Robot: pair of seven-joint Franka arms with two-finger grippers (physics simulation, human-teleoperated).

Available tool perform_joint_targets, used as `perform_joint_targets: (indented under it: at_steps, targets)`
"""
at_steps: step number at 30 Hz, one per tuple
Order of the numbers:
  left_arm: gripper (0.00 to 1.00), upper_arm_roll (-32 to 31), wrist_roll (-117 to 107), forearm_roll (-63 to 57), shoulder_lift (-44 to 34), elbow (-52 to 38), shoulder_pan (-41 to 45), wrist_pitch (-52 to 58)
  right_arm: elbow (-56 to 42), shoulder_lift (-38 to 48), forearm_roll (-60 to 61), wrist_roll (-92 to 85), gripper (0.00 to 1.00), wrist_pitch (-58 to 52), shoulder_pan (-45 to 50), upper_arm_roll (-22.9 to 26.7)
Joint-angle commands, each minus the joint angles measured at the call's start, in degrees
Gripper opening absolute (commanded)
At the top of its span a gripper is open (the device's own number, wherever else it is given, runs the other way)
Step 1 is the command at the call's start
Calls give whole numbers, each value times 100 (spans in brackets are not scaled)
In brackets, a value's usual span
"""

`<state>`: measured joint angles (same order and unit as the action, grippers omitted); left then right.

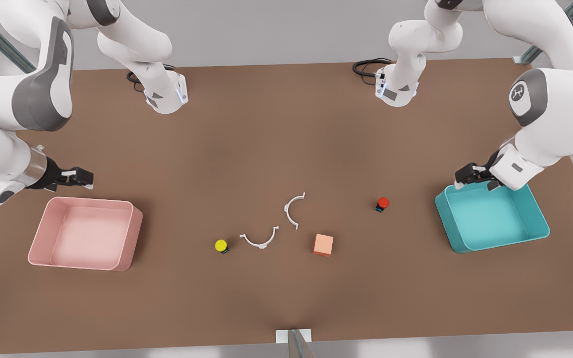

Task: Place the red button in the blue storage box with the left arm, and place the yellow button in the pink storage box with the right arm

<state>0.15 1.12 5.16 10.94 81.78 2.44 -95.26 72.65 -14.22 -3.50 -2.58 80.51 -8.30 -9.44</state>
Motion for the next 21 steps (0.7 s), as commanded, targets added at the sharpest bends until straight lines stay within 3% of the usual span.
perform_joint_targets:
  at_steps: [1,4,6,8,11,14,21]
  targets:
    - [100,-6,28,-23,-4,-4,2,-115,3,7,112,-173,100,61,-31,12]
    - [100,-15,28,-15,575,5,801,-212,-6,-11,210,-120,100,105,-84,-14]
    - [100,-15,64,100,1138,215,1171,-966,-6,-432,148,-94,100,615,223,-32]
    - [100,-23,90,108,1103,1524,1487,-2680,-32,-977,-116,29,100,1080,794,-32]
    - [100,-23,810,108,971,2492,1584,-3613,-304,-1908,-195,1189,100,1995,1673,-23]
    - [100,-23,1074,108,795,3573,1645,-4948,-1763,-3376,-169,1761,100,1925,2368,-14]
    - [100,20,1479,100,866,4118,1505,-5556,-1333,-3939,-160,2394,100,2988,2509,-23]
